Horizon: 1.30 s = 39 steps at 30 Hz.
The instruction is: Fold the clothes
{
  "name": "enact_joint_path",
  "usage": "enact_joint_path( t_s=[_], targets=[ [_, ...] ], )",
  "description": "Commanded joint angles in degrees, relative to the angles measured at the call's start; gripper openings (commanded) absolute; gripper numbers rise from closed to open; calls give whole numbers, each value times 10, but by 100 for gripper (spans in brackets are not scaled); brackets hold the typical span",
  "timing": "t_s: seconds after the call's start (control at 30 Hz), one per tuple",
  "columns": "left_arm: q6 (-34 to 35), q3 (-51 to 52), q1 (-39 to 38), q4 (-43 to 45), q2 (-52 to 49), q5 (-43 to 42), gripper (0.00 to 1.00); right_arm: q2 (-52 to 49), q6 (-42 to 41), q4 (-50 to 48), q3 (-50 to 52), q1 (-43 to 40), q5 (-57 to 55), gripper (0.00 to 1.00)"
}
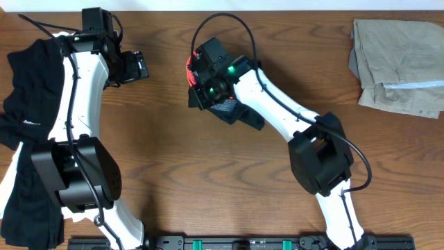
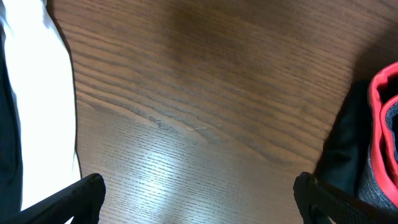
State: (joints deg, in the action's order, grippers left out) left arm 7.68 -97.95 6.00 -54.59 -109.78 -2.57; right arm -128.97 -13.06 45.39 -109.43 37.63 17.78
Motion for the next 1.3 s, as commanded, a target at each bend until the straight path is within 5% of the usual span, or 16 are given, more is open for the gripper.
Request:
enact_joint_path(
  t_s=[0.0, 0.27, 0.5, 0.73, 0.8, 1.07, 1.27],
  targets=[
    [-3, 7, 2, 0, 7, 7, 98, -8, -17, 4, 0, -8, -31, 18],
    [-3, 7, 10, 5, 7, 7, 98, -7, 62, 25, -1, -56, -56, 58],
    [-3, 7, 19, 4, 7, 7, 98, -7, 139, 23, -1, -67, -98, 72],
    [-3, 7, 20, 4, 7, 7, 98, -20, 155, 23, 0, -67, -99, 71],
    [-3, 7, 20, 4, 7, 7, 98, -26, 155, 24, 0, -67, -98, 66],
    [-6, 7, 22, 6, 7, 10, 98, -29, 153, 26, -1, -50, -39, 5],
    [-5, 7, 50, 7, 7, 29, 98, -29, 117, 12, -19, -29, 39, 1]
  ],
)
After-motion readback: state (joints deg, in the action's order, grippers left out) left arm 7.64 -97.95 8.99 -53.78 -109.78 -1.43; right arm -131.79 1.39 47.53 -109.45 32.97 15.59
